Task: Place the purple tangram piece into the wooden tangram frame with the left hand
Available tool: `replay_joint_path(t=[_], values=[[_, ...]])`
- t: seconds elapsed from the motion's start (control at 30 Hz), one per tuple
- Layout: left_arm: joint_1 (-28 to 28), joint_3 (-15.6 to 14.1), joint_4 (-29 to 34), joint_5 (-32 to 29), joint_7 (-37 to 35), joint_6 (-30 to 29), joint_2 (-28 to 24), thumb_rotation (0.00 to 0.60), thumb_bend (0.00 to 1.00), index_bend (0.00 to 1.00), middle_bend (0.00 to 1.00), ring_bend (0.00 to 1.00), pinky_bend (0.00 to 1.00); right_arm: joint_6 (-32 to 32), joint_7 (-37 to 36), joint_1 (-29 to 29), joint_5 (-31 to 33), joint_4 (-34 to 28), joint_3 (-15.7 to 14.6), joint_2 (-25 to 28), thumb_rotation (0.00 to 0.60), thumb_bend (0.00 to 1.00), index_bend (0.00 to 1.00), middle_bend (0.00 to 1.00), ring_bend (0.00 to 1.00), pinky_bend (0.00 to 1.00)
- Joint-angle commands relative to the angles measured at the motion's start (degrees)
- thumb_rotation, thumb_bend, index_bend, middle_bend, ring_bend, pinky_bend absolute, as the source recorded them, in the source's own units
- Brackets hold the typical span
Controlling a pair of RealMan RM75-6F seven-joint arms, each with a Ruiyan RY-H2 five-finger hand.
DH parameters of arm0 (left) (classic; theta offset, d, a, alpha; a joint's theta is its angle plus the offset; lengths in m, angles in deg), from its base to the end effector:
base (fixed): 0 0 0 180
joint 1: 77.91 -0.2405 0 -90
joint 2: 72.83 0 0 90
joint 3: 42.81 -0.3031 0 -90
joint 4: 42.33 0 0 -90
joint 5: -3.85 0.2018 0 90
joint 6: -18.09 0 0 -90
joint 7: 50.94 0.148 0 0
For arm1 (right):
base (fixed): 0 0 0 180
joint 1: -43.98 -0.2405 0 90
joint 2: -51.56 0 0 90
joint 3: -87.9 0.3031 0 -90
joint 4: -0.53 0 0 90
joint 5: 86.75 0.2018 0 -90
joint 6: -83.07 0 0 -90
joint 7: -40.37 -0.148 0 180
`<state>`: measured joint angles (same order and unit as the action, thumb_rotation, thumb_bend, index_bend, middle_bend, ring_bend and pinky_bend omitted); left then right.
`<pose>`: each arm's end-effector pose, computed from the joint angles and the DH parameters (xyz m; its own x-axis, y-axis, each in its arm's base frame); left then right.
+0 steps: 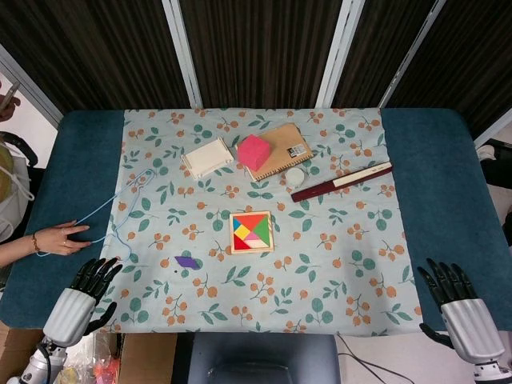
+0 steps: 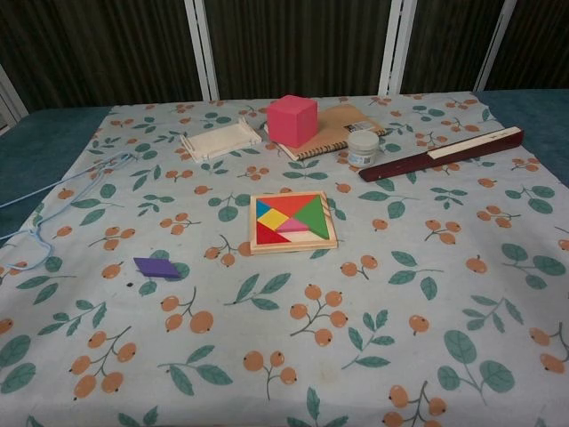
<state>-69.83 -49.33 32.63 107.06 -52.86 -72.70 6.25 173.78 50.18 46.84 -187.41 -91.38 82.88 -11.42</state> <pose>-0.3371 0.1693 0.0887 0.4150 0.0471 0.9086 0.8502 -0.3756 -0.3688 -0.3415 -0.1106 0.1749 0.5648 -0.0716 0.8221 -0.8209 -0.1508 0.5509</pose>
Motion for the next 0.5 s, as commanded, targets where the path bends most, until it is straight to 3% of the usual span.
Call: replay_joint_path(t=[0.03,0.2,0.27,0.37,0.4,0.43,0.5], values=[[0.3,-0.1,-0.1,0.1,0.0,0.5,0.1,0.600,0.40,0.01,0.05,0.04,0.09,0.0,0.0,0.0,0.0,-0.1,0.0,0.0,0.600,0.12,0.00,0.00,0.00,0.00],[1.7,-0.8,-0.2,0.5,-0.4,3.7,1.9,0.600,0.40,0.01,0.05,0.04,0.10,0.3,0.1,0.3,-0.1,-0.1,-0.1,0.1,0.600,0.12,0.00,0.00,0.00,0.00],[2.6,-0.6,0.4,0.8,0.3,5.1,3.1,0.600,0.40,0.02,0.10,0.11,0.21,0.5,0.3,0.3,-0.2,0.1,0.0,-0.1,0.600,0.12,0.00,0.00,0.00,0.00],[3.4,0.1,0.7,0.7,1.5,6.3,4.7,0.600,0.40,0.04,0.26,0.32,0.49,0.4,0.6,0.3,-0.3,0.2,-0.1,-0.3,0.600,0.12,0.00,0.00,0.00,0.00],[4.0,0.6,0.8,0.7,2.3,6.9,5.7,0.600,0.40,0.06,0.39,0.48,0.65,0.2,0.8,0.3,-0.3,0.2,-0.1,-0.4,0.600,0.12,0.00,0.00,0.00,0.00],[5.4,1.7,2.0,-1.0,2.8,10.2,8.0,0.600,0.40,0.10,0.61,0.72,0.85,-0.4,1.2,0.1,-0.5,0.1,-0.3,-0.6,0.600,0.12,0.00,0.00,0.00,0.00],[6.5,3.8,4.3,-5.5,3.8,14.6,10.6,0.600,0.40,0.18,0.92,0.98,1.00,-1.0,1.8,-0.1,-0.3,0.0,-0.3,-0.8,0.600,0.12,0.00,0.00,0.00,0.00]])
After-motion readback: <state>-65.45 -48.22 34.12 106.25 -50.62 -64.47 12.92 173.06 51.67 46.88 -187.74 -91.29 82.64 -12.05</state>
